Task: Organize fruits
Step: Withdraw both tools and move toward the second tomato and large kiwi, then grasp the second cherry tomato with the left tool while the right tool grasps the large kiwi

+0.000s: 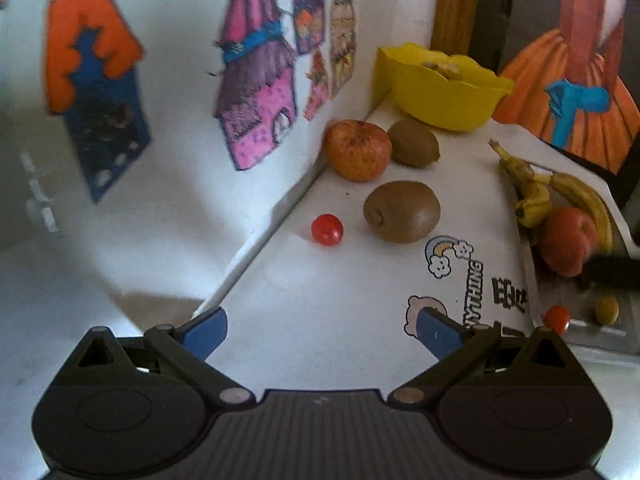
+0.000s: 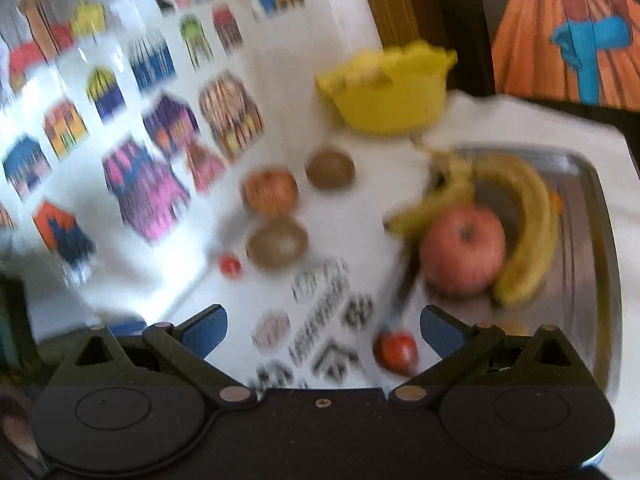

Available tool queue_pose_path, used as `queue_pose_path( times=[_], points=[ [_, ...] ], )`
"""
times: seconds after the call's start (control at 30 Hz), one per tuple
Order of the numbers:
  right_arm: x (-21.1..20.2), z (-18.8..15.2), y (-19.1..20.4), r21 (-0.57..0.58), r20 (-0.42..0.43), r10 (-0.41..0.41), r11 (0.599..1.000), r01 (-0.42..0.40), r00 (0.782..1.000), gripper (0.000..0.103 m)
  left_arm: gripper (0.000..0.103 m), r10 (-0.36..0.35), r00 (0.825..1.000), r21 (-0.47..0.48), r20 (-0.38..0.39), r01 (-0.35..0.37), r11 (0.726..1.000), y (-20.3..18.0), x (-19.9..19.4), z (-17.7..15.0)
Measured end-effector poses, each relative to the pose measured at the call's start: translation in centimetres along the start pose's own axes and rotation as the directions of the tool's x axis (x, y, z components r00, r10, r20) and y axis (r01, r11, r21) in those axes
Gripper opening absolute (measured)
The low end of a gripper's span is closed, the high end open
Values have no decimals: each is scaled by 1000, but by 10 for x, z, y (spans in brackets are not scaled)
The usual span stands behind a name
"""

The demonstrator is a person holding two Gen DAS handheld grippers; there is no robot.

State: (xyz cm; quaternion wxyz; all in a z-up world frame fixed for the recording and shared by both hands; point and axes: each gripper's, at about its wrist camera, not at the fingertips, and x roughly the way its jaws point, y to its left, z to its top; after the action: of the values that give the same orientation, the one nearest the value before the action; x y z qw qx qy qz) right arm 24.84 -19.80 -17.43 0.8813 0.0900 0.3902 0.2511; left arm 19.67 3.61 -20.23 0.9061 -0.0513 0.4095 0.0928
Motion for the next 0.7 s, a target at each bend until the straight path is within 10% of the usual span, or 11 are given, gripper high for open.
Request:
queue_pose_path(
  times=[0.7],
  points=[
    [66,35,1,-95,-38,-32,995,29,999,102,103,70,995,248,74,-86,965,-35,54,20]
  ],
)
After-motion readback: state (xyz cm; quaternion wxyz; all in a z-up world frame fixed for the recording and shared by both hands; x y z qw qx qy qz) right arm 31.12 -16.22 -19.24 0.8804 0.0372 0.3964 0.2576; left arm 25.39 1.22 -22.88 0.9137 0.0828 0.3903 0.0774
